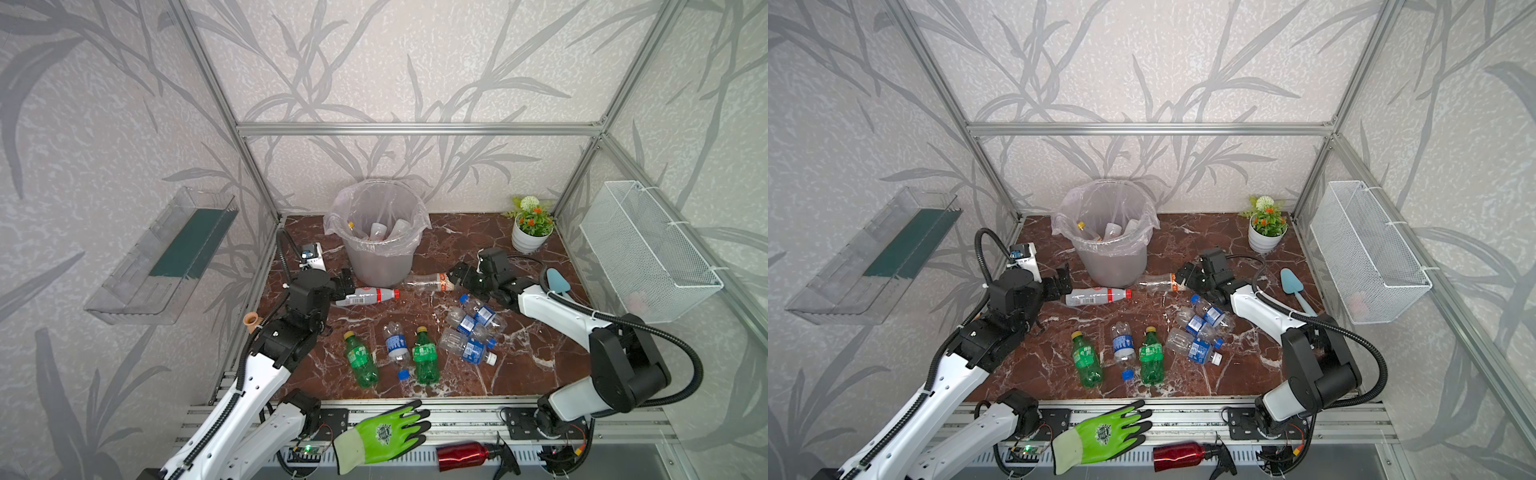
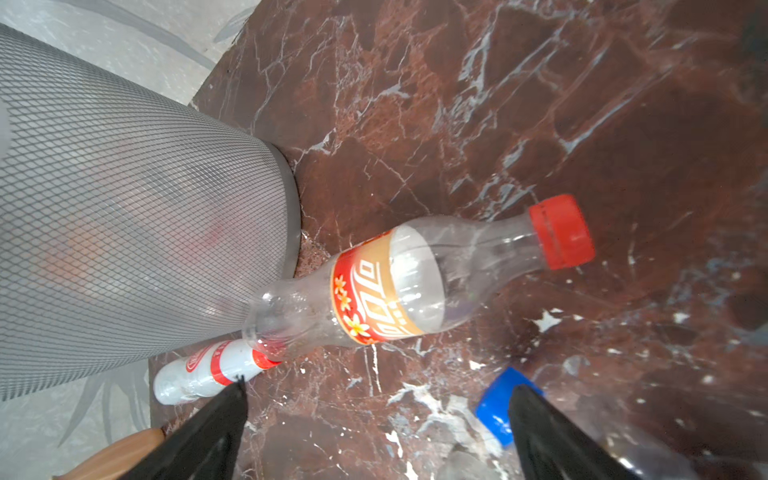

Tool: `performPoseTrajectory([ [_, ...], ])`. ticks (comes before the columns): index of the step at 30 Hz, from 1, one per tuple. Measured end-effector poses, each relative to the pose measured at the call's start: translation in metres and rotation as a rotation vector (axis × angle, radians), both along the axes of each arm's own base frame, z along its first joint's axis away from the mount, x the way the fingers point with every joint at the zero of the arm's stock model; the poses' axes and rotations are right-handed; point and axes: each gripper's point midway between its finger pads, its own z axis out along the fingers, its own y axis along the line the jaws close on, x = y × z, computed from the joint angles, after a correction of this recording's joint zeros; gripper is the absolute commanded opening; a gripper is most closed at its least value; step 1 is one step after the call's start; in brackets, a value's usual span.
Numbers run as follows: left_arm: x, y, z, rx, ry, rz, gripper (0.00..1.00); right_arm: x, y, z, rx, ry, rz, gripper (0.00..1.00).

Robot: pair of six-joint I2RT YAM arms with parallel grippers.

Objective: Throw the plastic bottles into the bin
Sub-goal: 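Release the yellow-capped bottle into the bin and pull the left gripper back, then grasp the clear red-capped bottle beside the bin with the right gripper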

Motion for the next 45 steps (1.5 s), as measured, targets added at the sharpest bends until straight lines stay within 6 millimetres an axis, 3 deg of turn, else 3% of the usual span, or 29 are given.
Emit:
performPoseTrajectory([
  [7,-0.002,0.001,-0.021,0.023,0.051,0.002,0.99,0.006,0.018,-0.018,0.046,0.095,-0.083,0.98],
  [17,-0.005,0.003,-0.030,0.035,0.067,0.003,0.99,0.018,0.045,-0.016,0.140,0.161,-0.202,0.99],
  [22,-0.005,0.003,-0.029,0.040,0.063,0.000,0.99,0.024,0.057,-0.030,0.141,0.221,-0.243,0.99],
  [34,-0.007,0.003,-0.030,0.038,0.058,-0.006,0.99,0.040,0.055,-0.057,0.023,0.276,-0.308,0.97],
  [45,-0.007,0.003,-0.030,0.049,0.058,-0.011,0.99,0.064,0.064,-0.076,-0.070,0.268,-0.267,0.82],
])
